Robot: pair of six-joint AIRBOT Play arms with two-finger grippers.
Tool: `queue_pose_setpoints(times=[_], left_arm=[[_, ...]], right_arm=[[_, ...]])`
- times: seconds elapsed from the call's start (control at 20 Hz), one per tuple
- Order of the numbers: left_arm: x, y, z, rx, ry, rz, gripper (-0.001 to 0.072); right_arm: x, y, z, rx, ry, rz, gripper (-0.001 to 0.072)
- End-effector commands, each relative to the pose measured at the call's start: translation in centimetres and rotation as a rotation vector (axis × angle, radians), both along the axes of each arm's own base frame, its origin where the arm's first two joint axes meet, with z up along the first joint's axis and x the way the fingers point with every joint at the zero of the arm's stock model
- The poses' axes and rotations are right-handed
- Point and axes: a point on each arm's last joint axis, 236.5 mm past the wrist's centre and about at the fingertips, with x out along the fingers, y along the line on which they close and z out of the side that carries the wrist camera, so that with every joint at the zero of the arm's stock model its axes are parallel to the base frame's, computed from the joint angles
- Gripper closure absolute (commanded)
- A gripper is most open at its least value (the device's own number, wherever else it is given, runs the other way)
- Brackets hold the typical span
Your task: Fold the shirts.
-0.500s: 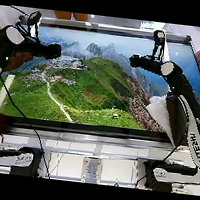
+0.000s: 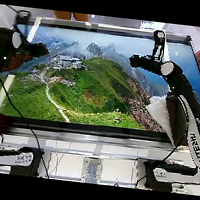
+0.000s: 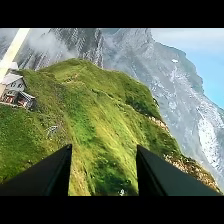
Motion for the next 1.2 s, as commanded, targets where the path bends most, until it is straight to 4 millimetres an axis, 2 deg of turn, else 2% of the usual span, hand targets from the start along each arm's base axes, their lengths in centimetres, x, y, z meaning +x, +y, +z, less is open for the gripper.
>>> queue_pose_setpoints(times=[0.0, 0.1, 0.15, 0.2, 0.3, 0.35, 0.45, 0.55, 0.65, 0.8, 0.95, 1.05, 1.15], left_arm=[[-4.5, 13.0, 1.7, 0.159, -0.016, 0.38, 0.0268], [-12.0, 17.4, -2.1, 0.05, 0.188, 0.632, 0.0251], [-15.5, 18.7, -3.6, -0.006, 0.278, 0.738, 0.0134], [-18.8, 19.9, -4.7, -0.055, 0.348, 0.83, 0.0065], [-24.4, 21.8, -5.5, -0.11, 0.424, 1.017, 0.0065], [-26.3, 22.9, -5.4, -0.122, 0.429, 1.085, 0.0065], [-28.9, 24.5, -4.8, -0.128, 0.412, 1.168, 0.0065], [-30.5, 25.6, -4.3, -0.159, 0.354, 1.243, 0.0065], [-33.2, 25.7, -4.8, -0.222, 0.37, 1.335, 0.0067], [-36.0, 24.6, -7.1, -0.412, 0.392, 1.432, 0.0067], [-38.7, 25.1, -8.7, -0.436, 0.408, 1.498, 0.0067], [-39.6, 25.4, -10.7, -0.468, 0.394, 1.511, 0.0067], [-38.8, 26.4, -12.7, -0.5, 0.314, 1.487, 0.0067]], right_arm=[[0.0, 0.1, -0.1, 0.0, 0.001, 0.001, 0.0264], [0.0, 0.1, 0.0, 0.001, 0.0, 0.0, 0.0263], [0.3, -0.1, 0.3, 0.002, -0.018, -0.01, 0.0263], [0.5, -0.2, 0.6, 0.004, -0.031, -0.017, 0.0264], [0.7, -0.3, 0.8, 0.009, -0.041, -0.024, 0.0263], [0.7, -0.2, 0.8, 0.011, -0.042, -0.024, 0.0264], [0.7, -0.3, 0.9, 0.011, -0.044, -0.025, 0.0263], [1.1, -0.5, 1.4, 0.017, -0.068, -0.039, 0.0263], [1.1, -0.5, 1.4, 0.016, -0.068, -0.039, 0.0263], [1.1, -0.4, 1.4, 0.022, -0.067, -0.04, 0.0263], [1.1, -0.3, 1.5, 0.037, -0.063, -0.042, 0.0263], [1.0, -0.2, 1.3, 0.037, -0.055, -0.037, 0.0263], [1.0, -0.2, 1.3, 0.037, -0.056, -0.038, 0.0263]])
